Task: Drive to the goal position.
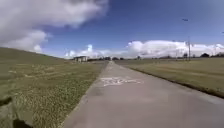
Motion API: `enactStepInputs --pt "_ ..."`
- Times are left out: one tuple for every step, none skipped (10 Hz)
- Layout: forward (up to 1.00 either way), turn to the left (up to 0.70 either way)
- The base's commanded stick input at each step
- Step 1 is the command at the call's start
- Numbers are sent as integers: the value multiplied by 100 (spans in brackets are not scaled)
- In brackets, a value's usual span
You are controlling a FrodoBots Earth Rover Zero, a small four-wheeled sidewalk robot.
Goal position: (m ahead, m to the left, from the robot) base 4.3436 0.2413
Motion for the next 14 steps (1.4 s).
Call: enactStepInputs --pt "70 0" --pt "70 0" --pt "70 0" --pt "70 0" --pt "70 0" --pt "70 0" --pt "70 0" --pt "70 0" --pt "70 0" --pt "70 0" --pt "70 0" --pt "70 0" --pt "70 0" --pt "70 0"
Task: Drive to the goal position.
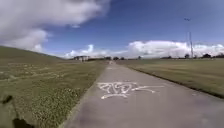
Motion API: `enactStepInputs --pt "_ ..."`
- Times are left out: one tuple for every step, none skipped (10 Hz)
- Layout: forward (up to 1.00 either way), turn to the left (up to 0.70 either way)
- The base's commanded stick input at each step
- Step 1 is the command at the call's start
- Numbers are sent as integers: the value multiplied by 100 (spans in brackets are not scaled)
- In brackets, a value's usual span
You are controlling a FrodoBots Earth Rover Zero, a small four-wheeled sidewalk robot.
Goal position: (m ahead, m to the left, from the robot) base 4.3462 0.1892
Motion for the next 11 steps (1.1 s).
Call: enactStepInputs --pt "70 0" --pt "70 0" --pt "70 0" --pt "70 0" --pt "70 0" --pt "70 0" --pt "70 0" --pt "70 0" --pt "70 0" --pt "70 0" --pt "70 0"
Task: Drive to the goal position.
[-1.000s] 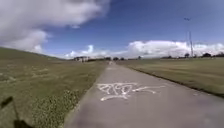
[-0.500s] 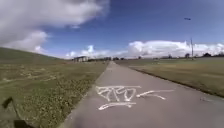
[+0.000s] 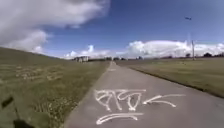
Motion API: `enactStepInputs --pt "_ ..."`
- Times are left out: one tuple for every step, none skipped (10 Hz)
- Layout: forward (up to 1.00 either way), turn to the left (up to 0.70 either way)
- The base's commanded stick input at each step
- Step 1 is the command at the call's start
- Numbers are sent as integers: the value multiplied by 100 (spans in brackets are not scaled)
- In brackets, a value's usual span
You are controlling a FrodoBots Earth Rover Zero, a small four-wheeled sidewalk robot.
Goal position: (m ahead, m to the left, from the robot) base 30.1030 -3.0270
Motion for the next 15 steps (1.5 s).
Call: enactStepInputs --pt "70 0" --pt "70 0" --pt "70 0" --pt "70 0" --pt "70 0" --pt "70 0" --pt "70 0" --pt "70 0" --pt "70 0" --pt "70 0" --pt "70 0" --pt "70 0" --pt "70 0" --pt "70 0" --pt "70 0"
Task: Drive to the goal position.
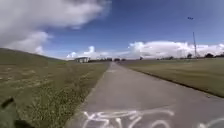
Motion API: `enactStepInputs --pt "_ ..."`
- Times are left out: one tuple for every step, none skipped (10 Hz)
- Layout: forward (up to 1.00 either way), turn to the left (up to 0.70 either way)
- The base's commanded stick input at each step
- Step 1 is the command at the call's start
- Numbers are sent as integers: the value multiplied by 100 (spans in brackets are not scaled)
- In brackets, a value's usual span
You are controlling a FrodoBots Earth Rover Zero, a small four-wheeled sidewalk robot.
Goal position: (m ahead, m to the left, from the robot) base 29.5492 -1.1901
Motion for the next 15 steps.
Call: enactStepInputs --pt "70 0" --pt "70 0" --pt "70 0" --pt "70 0" --pt "70 0" --pt "70 0" --pt "70 0" --pt "70 0" --pt "70 0" --pt "70 -8" --pt "70 -22" --pt "70 -35" --pt "70 -35" --pt "70 -35" --pt "70 0"
